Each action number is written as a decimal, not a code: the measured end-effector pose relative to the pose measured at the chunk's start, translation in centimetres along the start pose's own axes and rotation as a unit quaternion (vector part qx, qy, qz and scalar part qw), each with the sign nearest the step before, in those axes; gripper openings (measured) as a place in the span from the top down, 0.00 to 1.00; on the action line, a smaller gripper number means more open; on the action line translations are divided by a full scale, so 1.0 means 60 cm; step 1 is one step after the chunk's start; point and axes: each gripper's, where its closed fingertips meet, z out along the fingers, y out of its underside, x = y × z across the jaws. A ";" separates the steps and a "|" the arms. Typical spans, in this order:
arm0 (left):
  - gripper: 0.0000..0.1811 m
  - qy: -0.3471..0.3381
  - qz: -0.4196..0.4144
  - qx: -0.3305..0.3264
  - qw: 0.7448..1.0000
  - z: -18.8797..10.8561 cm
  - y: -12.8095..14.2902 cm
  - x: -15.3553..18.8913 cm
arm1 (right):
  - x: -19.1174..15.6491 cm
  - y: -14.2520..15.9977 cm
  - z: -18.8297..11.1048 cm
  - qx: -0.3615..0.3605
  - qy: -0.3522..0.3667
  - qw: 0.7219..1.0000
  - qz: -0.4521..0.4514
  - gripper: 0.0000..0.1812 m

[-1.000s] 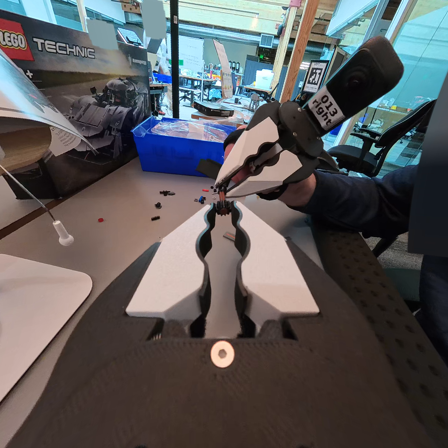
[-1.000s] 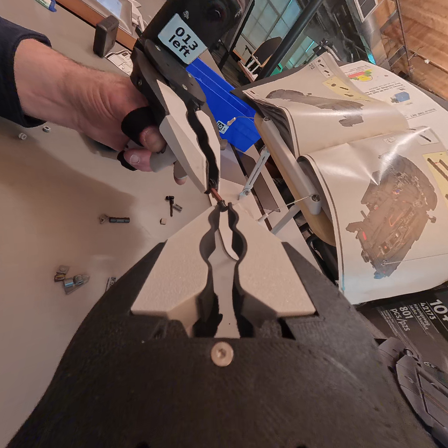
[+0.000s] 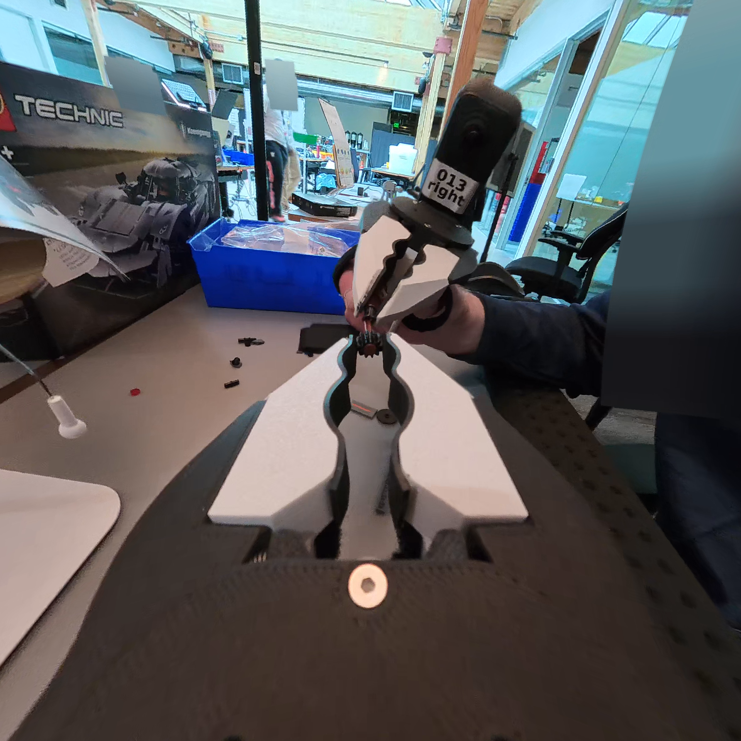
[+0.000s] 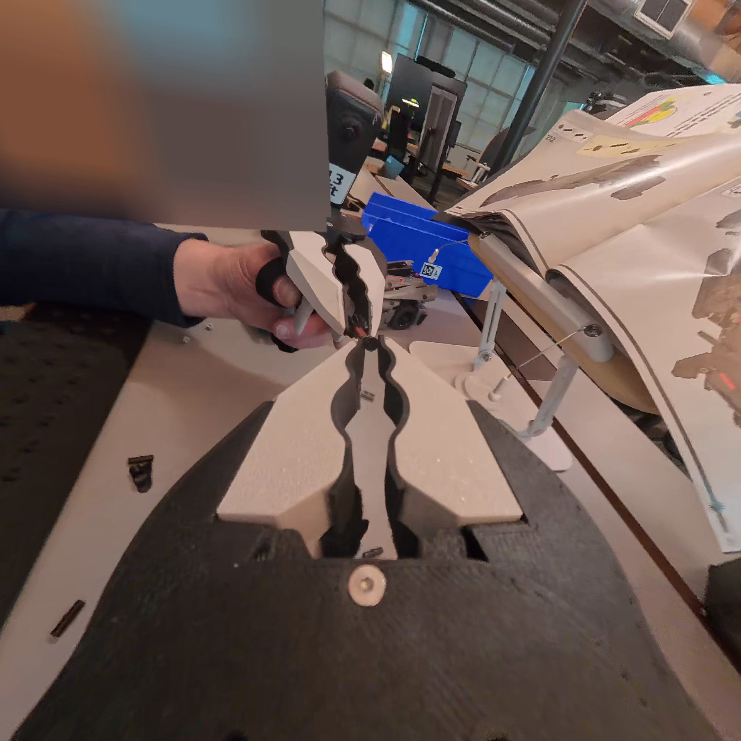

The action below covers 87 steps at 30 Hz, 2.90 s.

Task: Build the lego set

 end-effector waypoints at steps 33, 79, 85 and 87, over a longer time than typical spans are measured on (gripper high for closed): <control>0.94 -0.079 0.188 -0.051 0.978 0.006 -0.007 0.018 | -0.009 -0.004 -0.012 0.039 -0.114 0.974 0.192 0.98; 0.94 -0.168 0.273 -0.062 0.945 0.018 -0.018 0.015 | 0.000 -0.004 -0.019 0.057 -0.115 0.970 0.207 0.98; 0.94 -0.149 0.238 -0.047 0.959 0.016 -0.021 0.015 | 0.001 -0.008 -0.019 0.049 -0.080 0.985 0.146 0.98; 0.94 -0.147 0.234 -0.054 0.959 0.016 -0.018 0.014 | 0.001 -0.005 -0.018 0.036 -0.068 0.989 0.124 0.98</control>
